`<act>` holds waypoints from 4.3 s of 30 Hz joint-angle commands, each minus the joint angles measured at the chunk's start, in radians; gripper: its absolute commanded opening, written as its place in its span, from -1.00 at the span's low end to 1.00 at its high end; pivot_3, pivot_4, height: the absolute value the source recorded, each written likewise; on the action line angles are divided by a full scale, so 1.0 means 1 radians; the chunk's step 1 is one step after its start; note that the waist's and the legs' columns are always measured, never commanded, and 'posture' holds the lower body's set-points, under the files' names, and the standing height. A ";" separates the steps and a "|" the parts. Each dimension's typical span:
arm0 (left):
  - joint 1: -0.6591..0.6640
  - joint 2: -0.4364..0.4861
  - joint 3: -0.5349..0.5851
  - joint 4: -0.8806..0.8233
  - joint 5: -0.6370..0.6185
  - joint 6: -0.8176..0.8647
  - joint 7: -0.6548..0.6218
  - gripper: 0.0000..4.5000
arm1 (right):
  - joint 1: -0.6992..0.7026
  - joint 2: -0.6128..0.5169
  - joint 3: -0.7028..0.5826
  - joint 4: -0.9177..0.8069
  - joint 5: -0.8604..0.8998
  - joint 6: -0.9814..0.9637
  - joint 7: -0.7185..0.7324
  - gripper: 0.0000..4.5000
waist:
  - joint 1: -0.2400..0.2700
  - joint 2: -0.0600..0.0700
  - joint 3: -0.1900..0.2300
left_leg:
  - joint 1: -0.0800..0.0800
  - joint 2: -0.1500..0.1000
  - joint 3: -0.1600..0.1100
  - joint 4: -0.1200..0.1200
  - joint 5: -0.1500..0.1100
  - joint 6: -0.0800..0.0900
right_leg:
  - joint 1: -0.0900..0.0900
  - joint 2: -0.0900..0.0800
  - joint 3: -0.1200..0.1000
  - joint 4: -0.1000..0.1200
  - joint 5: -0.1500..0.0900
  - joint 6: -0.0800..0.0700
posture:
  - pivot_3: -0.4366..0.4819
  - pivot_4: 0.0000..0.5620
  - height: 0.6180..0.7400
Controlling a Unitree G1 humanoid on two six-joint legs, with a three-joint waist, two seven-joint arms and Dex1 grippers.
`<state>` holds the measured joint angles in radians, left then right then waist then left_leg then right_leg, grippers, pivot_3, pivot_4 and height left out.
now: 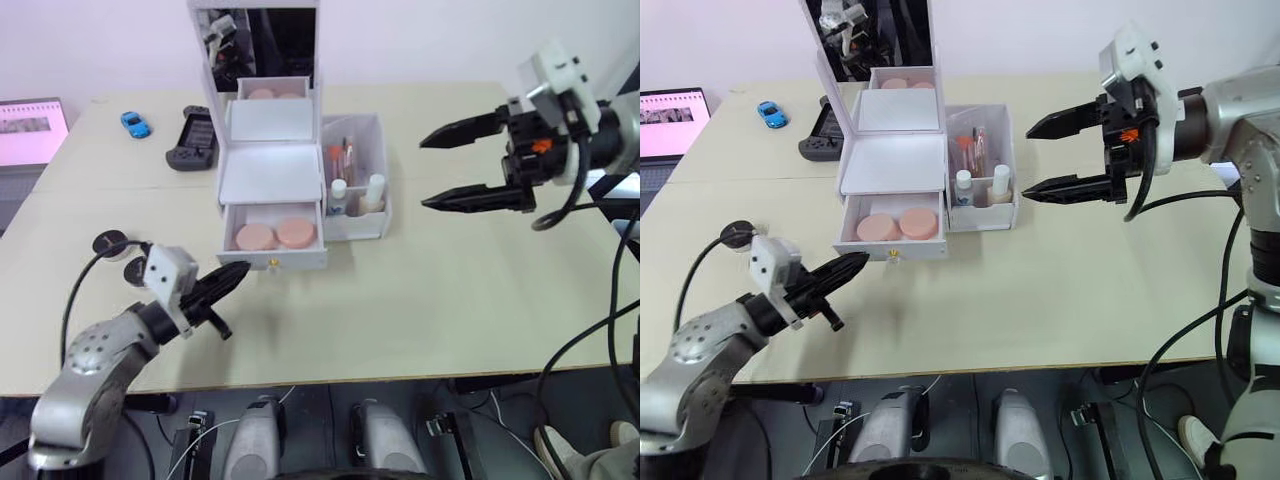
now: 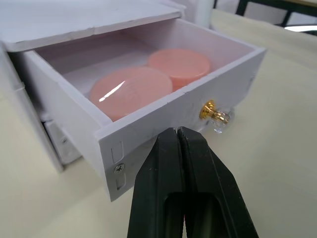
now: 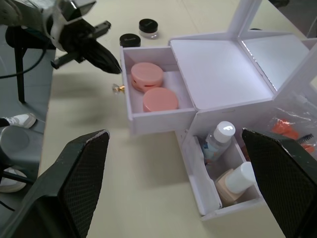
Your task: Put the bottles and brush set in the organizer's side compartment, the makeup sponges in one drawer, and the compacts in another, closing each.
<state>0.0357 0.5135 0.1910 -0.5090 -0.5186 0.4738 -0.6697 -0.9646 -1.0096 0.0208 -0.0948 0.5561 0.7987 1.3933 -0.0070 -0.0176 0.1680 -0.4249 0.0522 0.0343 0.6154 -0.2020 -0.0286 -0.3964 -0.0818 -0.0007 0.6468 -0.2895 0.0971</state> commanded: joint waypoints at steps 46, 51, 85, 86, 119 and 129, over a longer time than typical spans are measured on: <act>-0.277 0.064 0.000 0.240 0.057 -0.051 -0.073 -0.96 | 0.121 -0.073 -0.099 -0.038 0.140 0.089 -0.064 1.00 | 0.008 -0.001 0.000 | -0.001 0.001 0.001 -0.001 0.000 0.000 | -0.001 0.000 0.000 0.000 0.002 0.005 | -0.05 -0.47 1.00; -0.128 0.172 0.166 0.218 -0.002 -0.031 -0.123 -0.21 | 0.213 -0.070 -0.186 0.039 0.142 0.068 -0.103 1.00 | 0.004 0.000 0.000 | 0.000 0.001 0.000 -0.001 0.000 0.000 | -0.001 0.000 0.000 0.001 0.002 0.004 | -0.05 -0.47 1.00; 0.204 0.308 0.582 0.391 -0.067 -0.139 -0.204 0.99 | 0.339 0.017 -0.275 0.429 0.016 -0.206 -0.085 1.00 | -0.009 0.001 0.000 | 0.001 0.001 0.007 -0.003 0.000 0.000 | -0.004 -0.006 0.001 0.000 0.000 -0.001 | -0.05 -0.47 1.00; 0.186 0.305 0.548 0.321 -0.082 -0.097 -0.174 0.99 | 0.326 0.024 -0.256 0.378 0.017 -0.188 -0.091 1.00 | -0.008 0.001 -0.001 | 0.001 0.001 0.007 -0.003 0.000 0.000 | -0.003 -0.006 0.001 0.000 0.000 -0.001 | -0.05 -0.47 1.00; -0.179 -0.392 -0.258 0.230 0.278 -0.100 0.518 0.20 | -0.066 0.176 -0.083 -0.104 0.143 0.129 -0.322 1.00 | 0.004 0.000 -0.001 | -0.001 0.000 0.000 0.000 0.000 0.000 | 0.000 0.000 0.000 0.000 0.004 0.007 | -0.05 -0.47 1.00; -0.232 -0.444 -0.274 0.319 0.354 -0.145 0.549 0.20 | -0.035 0.133 -0.096 -0.147 0.164 0.156 -0.348 1.00 | 0.021 0.000 -0.001 | -0.001 -0.001 0.000 0.001 0.000 0.000 | 0.000 0.000 0.000 0.001 0.004 0.006 | -0.05 -0.47 1.00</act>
<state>-0.1732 0.0738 -0.0737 -0.1915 -0.1823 0.3543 -0.1272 -0.9893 -0.8600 -0.0459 -0.2156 0.7124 0.9613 1.0502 0.0139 -0.0177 0.1672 -0.4255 0.0517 0.0339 0.6170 -0.2020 -0.0281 -0.3960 -0.0816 -0.0006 0.6473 -0.2860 0.1032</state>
